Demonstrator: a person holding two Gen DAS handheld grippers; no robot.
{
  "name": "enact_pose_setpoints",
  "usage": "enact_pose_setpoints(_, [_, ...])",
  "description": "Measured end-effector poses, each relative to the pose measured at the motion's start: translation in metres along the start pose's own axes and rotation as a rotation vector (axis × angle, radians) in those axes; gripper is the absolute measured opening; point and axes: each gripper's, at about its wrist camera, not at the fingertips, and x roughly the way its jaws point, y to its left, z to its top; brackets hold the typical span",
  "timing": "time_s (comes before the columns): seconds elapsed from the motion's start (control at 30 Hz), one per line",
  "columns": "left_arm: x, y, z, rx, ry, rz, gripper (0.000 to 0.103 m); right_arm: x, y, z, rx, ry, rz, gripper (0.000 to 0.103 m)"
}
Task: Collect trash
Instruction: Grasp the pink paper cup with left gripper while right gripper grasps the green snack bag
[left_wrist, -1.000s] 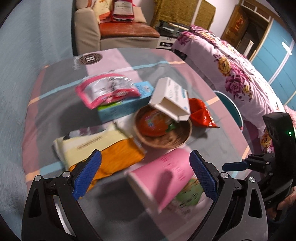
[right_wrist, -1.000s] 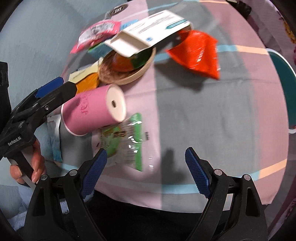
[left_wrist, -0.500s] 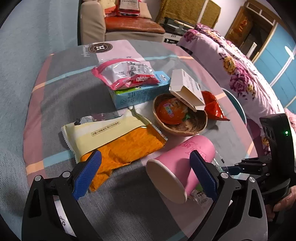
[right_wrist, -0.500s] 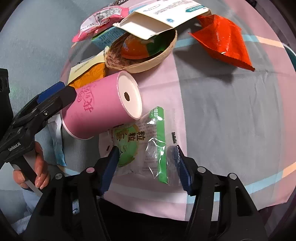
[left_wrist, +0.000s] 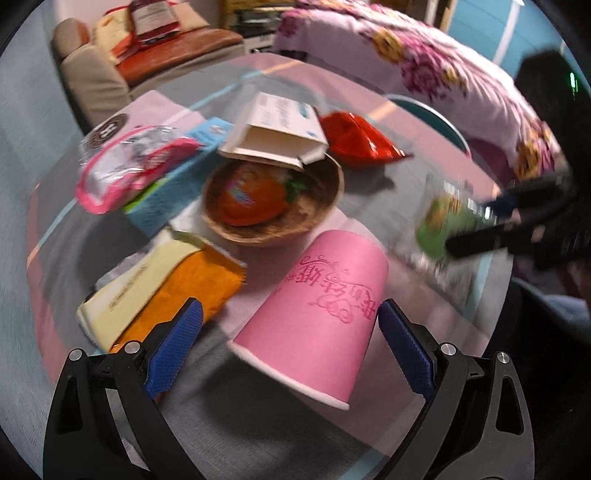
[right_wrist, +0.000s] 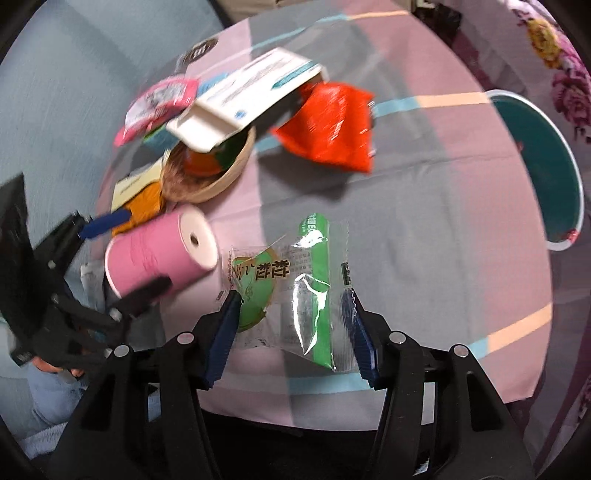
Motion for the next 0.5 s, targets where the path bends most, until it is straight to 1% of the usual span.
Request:
enact_pose_setpoints(0.07, [0.007,-0.005,0.001,0.007,0.012,-0.006,0.095,-0.006,-0.008,0.006,0.01,-0.017,-0.001,0.054])
enact_pose_setpoints(0.1, [0.009,-0.007,0.001,0.009,0.013,-0.013,0.087,-0.008,-0.01,0.007,0.013,-0.022,-0.001,0.054])
enact_pose_setpoints(0.13, [0.01,-0.009,0.001,0.011,0.015,-0.033,0.078,-0.01,-0.014,0.007,0.019,-0.031,0.0,0.054])
enact_pose_setpoints(0.17, [0.01,-0.011,0.001,0.009,0.016,-0.042,0.074,-0.012,-0.016,0.007,0.023,-0.037,0.0,0.054])
enact_pose_setpoints(0.2, [0.009,-0.014,0.001,0.012,0.008,-0.04,0.065,-0.014,-0.02,0.008,0.03,-0.048,-0.001,0.054])
enact_pose_setpoints(0.27, [0.006,-0.019,0.001,0.007,-0.003,-0.032,0.064,-0.018,-0.026,0.009,0.039,-0.062,0.0,0.054])
enact_pose_setpoints(0.33, [0.003,-0.019,0.004,-0.026,-0.01,-0.03,0.064,-0.025,-0.034,0.011,0.049,-0.08,0.0,0.054])
enact_pose_setpoints(0.5, [-0.013,-0.019,0.017,-0.11,-0.048,-0.072,0.064,-0.037,-0.052,0.013,0.079,-0.122,0.002,0.054])
